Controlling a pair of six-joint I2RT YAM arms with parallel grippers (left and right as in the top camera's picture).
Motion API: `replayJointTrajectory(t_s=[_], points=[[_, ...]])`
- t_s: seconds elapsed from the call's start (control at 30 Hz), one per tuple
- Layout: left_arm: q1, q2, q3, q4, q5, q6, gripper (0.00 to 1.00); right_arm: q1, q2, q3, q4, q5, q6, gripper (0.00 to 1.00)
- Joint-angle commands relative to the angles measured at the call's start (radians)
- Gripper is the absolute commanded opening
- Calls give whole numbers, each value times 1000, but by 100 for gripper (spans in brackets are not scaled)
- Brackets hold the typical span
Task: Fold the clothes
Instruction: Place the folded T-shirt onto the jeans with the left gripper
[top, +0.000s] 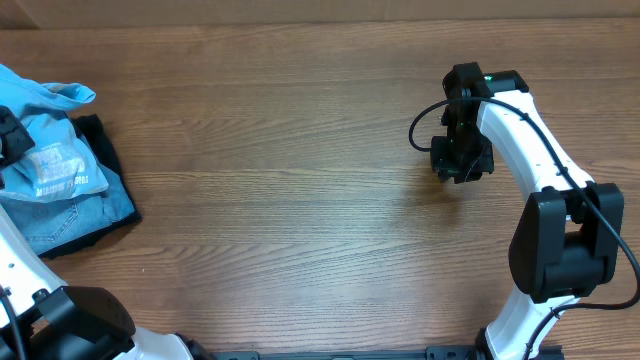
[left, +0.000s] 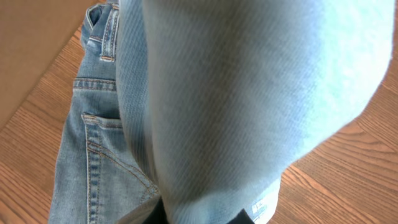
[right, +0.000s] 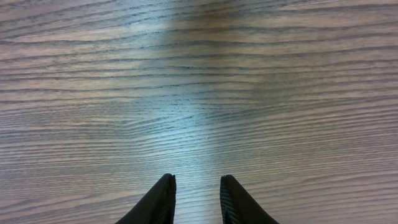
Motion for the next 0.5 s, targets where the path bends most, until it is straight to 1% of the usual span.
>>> replayJointTrajectory(t_s=[0.0, 0.2, 0.33, 0.4, 0.47], points=[[9, 28, -2, 10, 4, 1, 4, 1, -33, 11, -3, 0, -4, 27], [36, 106, -3, 6, -3, -6, 4, 1, -33, 11, -7, -1, -3, 27], [102, 148, -3, 6, -21, -64, 4, 1, -33, 11, -11, -1, -3, 28], [137, 158, -2, 5, -17, -84, 20, 1, -33, 11, -11, -1, -3, 27], [171, 166, -3, 3, -18, -106, 33, 1, -33, 11, -10, -1, -3, 27]])
